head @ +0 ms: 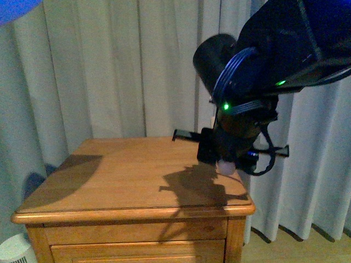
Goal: Clean up trash
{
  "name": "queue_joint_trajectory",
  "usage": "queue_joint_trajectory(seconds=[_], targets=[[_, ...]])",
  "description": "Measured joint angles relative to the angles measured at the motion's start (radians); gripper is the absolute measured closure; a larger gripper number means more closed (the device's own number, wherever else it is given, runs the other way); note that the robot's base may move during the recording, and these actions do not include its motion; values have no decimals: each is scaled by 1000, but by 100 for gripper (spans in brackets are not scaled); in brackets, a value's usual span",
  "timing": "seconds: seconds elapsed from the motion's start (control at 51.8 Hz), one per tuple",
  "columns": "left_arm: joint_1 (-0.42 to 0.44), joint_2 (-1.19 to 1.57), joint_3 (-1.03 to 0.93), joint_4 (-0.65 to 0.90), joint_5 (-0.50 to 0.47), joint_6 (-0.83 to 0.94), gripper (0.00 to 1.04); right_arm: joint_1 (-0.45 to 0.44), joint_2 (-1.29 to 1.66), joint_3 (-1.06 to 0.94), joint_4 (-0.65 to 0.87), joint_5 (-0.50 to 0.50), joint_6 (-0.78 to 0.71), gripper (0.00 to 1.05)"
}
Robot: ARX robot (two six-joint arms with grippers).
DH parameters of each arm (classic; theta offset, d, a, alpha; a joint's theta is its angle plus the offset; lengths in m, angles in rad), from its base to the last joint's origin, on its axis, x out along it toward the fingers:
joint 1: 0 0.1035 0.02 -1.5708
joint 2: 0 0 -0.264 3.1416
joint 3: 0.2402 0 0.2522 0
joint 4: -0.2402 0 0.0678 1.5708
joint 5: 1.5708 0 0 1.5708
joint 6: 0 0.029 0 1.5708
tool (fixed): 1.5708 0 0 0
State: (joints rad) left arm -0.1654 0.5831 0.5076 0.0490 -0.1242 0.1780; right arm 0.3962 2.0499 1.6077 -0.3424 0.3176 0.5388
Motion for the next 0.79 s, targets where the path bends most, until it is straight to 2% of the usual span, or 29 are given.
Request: queue_joint_trajectory(seconds=[0.193,0.464,0.696,0.792], targets=[[0,0,0,0,0,0,77,-40,-218,-114,87,9,-97,84],[0,0,0,0,0,0,77,-104,-601,-383,206,51,-236,84],[0,0,0,0,0,0,77,-113,-913,-602,213,-6,-317,84],[0,0,0,0,0,0,77,-158,-1091,-706,174,-38,-344,84]])
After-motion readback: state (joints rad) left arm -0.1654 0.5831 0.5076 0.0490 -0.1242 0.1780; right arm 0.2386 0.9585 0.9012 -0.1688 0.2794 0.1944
